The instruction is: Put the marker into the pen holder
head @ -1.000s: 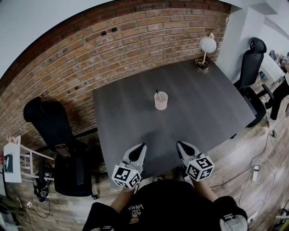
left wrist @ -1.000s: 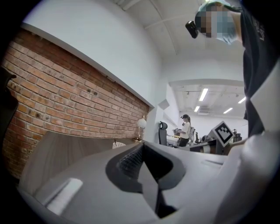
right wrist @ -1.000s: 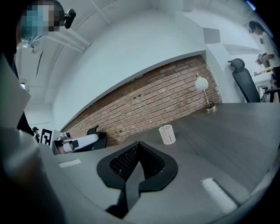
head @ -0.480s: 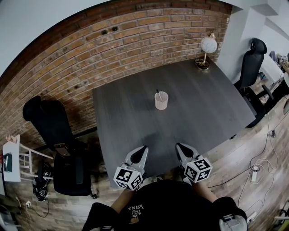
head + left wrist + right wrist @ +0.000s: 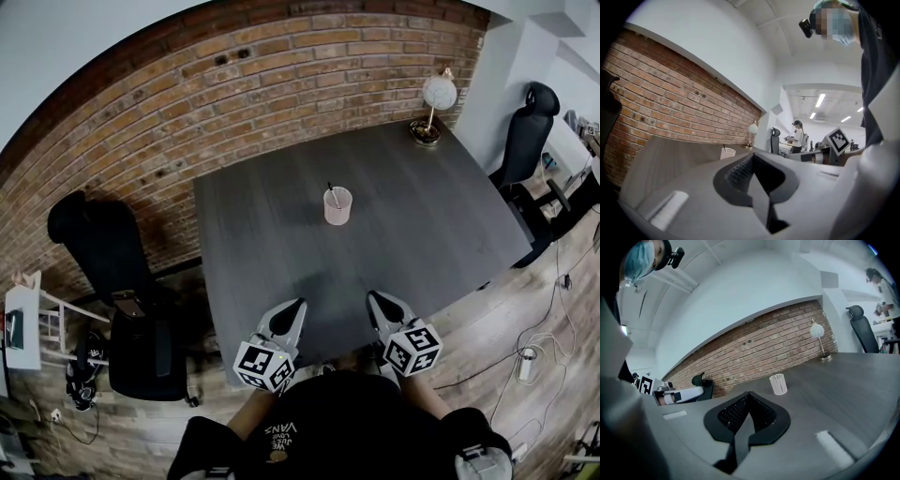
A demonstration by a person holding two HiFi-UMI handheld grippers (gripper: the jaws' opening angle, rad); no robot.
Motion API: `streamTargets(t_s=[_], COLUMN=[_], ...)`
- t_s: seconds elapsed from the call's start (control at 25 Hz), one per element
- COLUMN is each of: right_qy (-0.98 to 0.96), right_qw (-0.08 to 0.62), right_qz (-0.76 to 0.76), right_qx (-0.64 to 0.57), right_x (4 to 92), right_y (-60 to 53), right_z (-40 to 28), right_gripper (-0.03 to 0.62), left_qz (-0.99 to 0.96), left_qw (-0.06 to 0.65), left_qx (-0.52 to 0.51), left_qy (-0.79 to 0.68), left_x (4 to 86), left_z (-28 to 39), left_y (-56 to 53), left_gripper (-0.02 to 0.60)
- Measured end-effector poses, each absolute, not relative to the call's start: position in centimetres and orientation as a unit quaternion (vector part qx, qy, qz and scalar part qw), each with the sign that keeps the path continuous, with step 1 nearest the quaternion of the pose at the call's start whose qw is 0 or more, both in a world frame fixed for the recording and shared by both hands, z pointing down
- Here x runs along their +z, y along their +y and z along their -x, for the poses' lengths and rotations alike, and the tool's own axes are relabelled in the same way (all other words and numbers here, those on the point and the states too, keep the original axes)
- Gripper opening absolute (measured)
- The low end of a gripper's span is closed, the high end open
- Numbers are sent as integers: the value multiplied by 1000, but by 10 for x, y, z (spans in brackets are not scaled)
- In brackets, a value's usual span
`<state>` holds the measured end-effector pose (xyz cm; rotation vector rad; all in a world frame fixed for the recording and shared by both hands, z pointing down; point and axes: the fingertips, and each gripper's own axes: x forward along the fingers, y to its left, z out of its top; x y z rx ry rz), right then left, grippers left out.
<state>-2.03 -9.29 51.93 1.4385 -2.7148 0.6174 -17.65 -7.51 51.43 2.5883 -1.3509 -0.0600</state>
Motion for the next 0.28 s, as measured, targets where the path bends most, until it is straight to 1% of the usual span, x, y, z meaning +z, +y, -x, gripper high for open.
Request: streamTargets(t_s=[0.28], right_qy=[-868], right_qw=[3], right_qz=[-456], right_qx=[196], right_x=[518], right_y=[-99], right_z=[20], right_gripper=[-5], left_qz=[-879], left_qw=[115], left_qx=[-22], left_qy=[-463], left_x=[514], left_z=[176], left_y=[-80], left_gripper=[52])
